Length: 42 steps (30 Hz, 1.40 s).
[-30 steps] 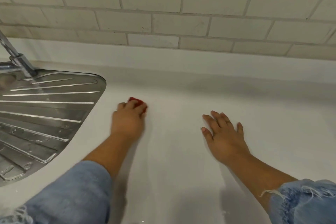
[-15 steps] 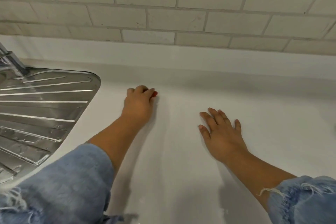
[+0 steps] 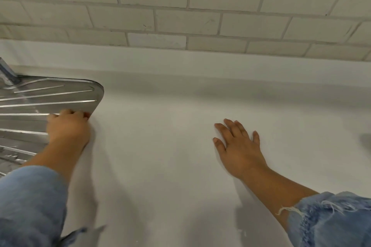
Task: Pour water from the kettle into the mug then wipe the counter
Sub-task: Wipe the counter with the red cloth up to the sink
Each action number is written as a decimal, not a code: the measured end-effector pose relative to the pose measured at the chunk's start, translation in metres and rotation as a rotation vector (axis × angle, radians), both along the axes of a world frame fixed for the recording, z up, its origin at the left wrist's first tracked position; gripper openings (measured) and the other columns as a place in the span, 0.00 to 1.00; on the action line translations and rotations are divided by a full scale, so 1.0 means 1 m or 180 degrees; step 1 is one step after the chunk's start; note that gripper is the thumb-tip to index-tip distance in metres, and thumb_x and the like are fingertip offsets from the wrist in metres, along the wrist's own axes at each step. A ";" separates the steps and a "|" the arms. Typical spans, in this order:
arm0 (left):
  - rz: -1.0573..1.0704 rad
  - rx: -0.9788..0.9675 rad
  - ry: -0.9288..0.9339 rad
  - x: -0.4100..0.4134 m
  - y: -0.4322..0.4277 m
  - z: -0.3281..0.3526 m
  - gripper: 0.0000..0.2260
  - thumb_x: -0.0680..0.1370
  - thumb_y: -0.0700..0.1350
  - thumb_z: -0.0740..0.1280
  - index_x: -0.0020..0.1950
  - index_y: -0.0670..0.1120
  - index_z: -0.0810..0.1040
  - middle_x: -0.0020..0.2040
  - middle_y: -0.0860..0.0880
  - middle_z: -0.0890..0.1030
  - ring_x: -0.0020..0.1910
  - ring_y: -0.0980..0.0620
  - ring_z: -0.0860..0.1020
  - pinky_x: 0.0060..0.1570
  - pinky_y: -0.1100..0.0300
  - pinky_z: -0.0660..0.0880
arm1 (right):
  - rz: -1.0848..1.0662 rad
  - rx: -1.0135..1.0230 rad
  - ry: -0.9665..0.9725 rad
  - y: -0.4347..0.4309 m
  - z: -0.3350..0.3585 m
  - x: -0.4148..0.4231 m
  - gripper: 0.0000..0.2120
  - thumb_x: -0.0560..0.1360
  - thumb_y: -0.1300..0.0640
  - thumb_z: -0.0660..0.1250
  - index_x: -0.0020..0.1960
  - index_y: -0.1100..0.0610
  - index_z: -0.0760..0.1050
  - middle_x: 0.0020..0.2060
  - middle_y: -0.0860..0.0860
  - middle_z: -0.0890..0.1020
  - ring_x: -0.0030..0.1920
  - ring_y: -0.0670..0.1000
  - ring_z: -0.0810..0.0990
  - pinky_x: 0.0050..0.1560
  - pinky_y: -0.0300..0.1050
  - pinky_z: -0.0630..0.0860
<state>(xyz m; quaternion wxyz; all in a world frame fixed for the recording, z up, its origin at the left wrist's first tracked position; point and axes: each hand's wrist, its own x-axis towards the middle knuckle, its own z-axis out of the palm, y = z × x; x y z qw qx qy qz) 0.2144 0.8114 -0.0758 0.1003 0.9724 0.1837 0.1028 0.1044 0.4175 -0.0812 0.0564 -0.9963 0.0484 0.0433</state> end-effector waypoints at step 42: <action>-0.1690 0.0206 -0.0047 -0.243 -0.052 0.012 0.21 0.77 0.59 0.50 0.67 0.59 0.70 0.65 0.55 0.74 0.57 0.48 0.69 0.57 0.56 0.68 | -0.0013 -0.0107 -0.0083 0.001 0.003 -0.009 0.25 0.79 0.42 0.40 0.76 0.42 0.45 0.77 0.44 0.48 0.77 0.50 0.47 0.74 0.61 0.48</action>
